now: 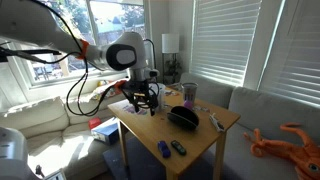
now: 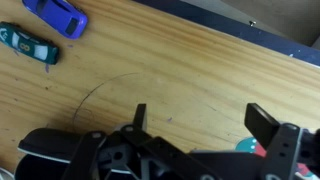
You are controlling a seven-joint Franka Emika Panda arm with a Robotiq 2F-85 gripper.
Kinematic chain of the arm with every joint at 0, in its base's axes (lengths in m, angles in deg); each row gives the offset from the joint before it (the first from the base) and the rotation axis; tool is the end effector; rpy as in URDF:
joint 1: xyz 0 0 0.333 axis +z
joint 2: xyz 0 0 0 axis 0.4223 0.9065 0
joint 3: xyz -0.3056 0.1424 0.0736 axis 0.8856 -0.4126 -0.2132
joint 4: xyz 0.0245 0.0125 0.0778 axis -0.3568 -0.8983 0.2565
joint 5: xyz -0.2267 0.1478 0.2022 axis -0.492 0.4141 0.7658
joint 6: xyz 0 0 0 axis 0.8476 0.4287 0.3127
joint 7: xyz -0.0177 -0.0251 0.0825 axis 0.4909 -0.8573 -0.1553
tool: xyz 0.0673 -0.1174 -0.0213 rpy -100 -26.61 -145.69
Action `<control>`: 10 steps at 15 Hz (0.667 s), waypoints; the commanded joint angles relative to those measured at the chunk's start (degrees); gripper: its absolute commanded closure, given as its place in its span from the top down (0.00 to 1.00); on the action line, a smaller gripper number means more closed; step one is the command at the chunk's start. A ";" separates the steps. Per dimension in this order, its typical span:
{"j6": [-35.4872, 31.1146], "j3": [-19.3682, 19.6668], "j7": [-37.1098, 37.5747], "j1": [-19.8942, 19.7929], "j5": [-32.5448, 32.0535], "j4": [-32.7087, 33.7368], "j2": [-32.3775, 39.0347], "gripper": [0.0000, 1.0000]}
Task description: Pick up the clear cup and pour all its contents onto the table, put the clear cup back onto the table, pick up one of the sachets with a green lid and place it right way up on the table
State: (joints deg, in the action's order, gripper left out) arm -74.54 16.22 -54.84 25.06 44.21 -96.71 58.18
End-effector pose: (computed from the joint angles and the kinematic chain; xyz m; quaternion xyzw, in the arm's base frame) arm 0.3849 -0.0179 0.4783 0.9912 0.1157 0.0114 0.0632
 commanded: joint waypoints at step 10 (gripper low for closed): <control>-8.55 -2.53 -1.03 6.17 6.82 8.13 0.81 1.00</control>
State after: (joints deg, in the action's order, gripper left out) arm -82.17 14.62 -54.83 29.28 47.71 -92.54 58.15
